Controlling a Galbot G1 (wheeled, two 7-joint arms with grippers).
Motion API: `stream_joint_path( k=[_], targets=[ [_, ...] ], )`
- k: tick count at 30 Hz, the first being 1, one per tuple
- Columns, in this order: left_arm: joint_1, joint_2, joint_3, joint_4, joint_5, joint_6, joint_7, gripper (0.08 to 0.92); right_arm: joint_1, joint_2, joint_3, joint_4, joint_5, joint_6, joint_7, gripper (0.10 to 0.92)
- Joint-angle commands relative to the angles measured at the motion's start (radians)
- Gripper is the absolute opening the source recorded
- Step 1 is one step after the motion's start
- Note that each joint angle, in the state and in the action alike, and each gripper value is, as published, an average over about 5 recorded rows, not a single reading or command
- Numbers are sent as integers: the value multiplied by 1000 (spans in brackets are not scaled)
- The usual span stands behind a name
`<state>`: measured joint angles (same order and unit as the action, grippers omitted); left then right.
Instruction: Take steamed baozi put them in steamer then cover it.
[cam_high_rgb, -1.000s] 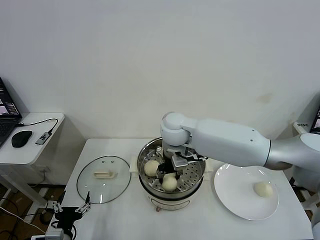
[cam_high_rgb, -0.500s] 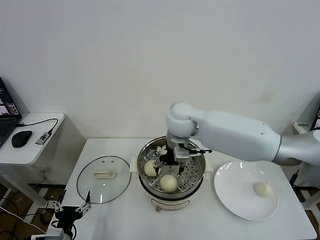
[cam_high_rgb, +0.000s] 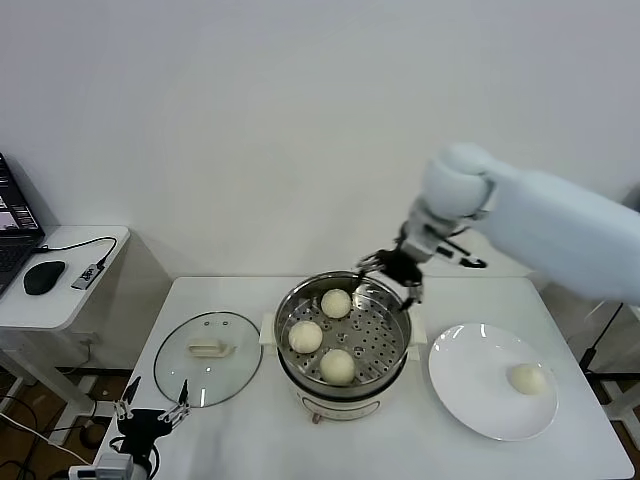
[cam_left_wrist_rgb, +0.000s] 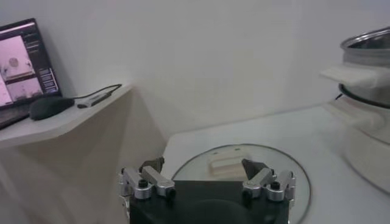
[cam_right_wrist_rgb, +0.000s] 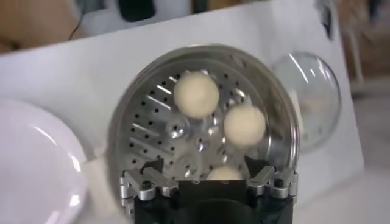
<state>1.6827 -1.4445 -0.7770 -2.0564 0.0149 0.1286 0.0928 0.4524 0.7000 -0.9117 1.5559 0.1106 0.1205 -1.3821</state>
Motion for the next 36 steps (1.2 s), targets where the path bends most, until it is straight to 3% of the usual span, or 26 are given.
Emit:
stream_joint_path(
  k=[1,17,36],
  targets=[
    [6,6,5,-5,-1,8,8,823,-255,-310,250,-2,3,-372,-7,823],
    [16,-11,13,-9,-1,14,12,823,-717,-349,533,-109,-242,-412,20,823],
    [-5,-3,2,43,2,14,12,823,-784,-210,558,-303,-379,-312,82,823]
  ],
)
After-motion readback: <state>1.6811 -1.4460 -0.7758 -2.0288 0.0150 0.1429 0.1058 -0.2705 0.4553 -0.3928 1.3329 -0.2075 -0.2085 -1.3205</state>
